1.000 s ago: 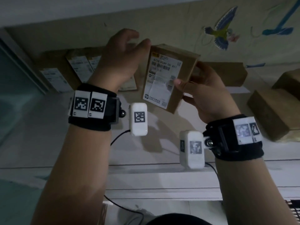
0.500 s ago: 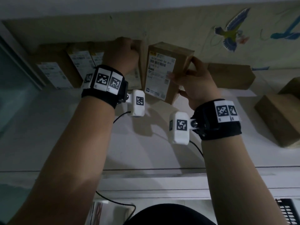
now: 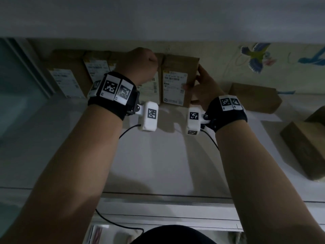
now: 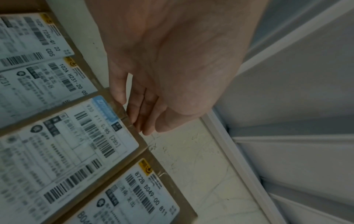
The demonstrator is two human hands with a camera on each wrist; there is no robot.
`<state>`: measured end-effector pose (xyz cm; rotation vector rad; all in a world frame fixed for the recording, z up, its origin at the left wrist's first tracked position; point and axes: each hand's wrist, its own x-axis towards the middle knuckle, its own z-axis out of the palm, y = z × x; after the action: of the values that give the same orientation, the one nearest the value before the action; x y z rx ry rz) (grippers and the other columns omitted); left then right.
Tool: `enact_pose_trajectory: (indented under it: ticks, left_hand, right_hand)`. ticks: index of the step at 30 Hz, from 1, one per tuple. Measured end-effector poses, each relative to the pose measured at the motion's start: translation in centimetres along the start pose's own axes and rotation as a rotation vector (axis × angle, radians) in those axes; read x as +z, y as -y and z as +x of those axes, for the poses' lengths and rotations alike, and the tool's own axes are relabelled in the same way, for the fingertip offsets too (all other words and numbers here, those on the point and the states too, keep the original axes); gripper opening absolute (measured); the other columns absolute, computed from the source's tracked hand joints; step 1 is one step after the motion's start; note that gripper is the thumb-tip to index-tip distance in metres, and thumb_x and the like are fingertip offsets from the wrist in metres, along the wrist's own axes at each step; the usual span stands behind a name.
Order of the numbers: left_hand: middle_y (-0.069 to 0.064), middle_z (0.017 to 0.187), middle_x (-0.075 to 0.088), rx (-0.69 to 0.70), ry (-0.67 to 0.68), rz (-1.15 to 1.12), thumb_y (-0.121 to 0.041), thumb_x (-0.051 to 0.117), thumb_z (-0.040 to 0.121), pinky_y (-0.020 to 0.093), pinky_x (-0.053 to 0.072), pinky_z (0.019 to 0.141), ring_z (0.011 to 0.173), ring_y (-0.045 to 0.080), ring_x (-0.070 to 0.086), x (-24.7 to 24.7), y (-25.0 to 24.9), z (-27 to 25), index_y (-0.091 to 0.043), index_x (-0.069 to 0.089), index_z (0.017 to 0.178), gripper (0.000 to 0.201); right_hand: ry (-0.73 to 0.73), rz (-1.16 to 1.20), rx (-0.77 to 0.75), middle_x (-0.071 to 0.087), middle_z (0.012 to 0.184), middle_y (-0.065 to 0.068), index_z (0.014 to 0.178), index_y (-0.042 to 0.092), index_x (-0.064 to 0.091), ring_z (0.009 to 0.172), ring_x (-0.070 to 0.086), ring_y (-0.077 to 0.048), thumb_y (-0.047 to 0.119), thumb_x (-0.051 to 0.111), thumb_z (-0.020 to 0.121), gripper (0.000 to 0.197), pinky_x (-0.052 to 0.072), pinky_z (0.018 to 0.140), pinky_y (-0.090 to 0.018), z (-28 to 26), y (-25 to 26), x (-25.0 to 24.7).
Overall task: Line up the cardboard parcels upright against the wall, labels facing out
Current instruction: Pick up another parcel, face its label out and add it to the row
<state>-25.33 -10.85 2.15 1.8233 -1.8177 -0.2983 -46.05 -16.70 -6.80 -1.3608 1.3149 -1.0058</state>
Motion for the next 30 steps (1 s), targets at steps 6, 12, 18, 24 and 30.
enact_pose_trajectory:
  ticks: [6,12,18,24,30]
  left_hand:
    - [-0.001,0.113,0.07,-0.034,-0.022,-0.137,-0.017,0.049,0.101,0.028,0.051,0.085,0.094,0.015,0.066,0.6,0.1,-0.1,-0.017,0.075,0.123,0.033]
    - [-0.003,0.11,0.067,-0.032,-0.008,-0.072,-0.023,0.052,0.097,0.04,0.053,0.101,0.109,0.021,0.065,1.3,-0.1,-0.9,-0.018,0.073,0.117,0.029]
    - [0.007,0.158,0.05,-0.063,0.099,-0.388,-0.003,0.065,0.097,0.044,0.047,0.114,0.145,0.021,0.047,1.0,1.0,-0.7,-0.016,0.035,0.158,0.069]
    - [0.004,0.17,0.033,0.018,-0.054,-0.633,-0.024,0.069,0.085,0.043,0.033,0.127,0.157,0.017,0.03,2.7,-0.3,-4.4,-0.017,0.02,0.164,0.094]
    - [0.007,0.122,0.066,-0.225,0.174,-0.992,-0.025,0.066,0.099,0.034,0.044,0.1,0.114,0.021,0.064,7.9,-7.6,-9.5,-0.022,0.062,0.112,0.013]
  right_hand:
    - [-0.104,-0.332,0.044,0.069,0.138,-0.006,0.15,0.023,0.051,0.127,0.065,-0.029,0.009,0.073,0.093,0.062,0.054,0.106,-0.043,0.5,-1.5,1.8]
    - [-0.074,-0.29,0.057,0.067,0.141,-0.003,0.149,0.019,0.053,0.128,0.064,-0.026,0.018,0.083,0.086,0.07,0.051,0.105,-0.034,0.9,-2.5,1.5]
    - [0.039,-0.103,0.2,0.058,0.148,-0.018,0.164,0.016,0.022,0.121,0.066,-0.038,0.047,0.106,0.027,0.164,0.057,0.1,-0.054,2.9,-4.2,-1.3]
    - [0.009,-0.189,0.095,0.05,0.156,-0.013,0.163,0.018,0.025,0.132,0.056,-0.028,0.047,0.081,0.083,0.102,0.047,0.106,-0.037,-5.5,-1.3,-3.4]
    - [0.015,0.071,0.054,0.057,0.148,0.01,0.15,0.031,0.051,0.128,0.055,-0.009,0.043,0.077,0.09,0.066,0.043,0.095,-0.025,-15.2,-2.8,-8.3]
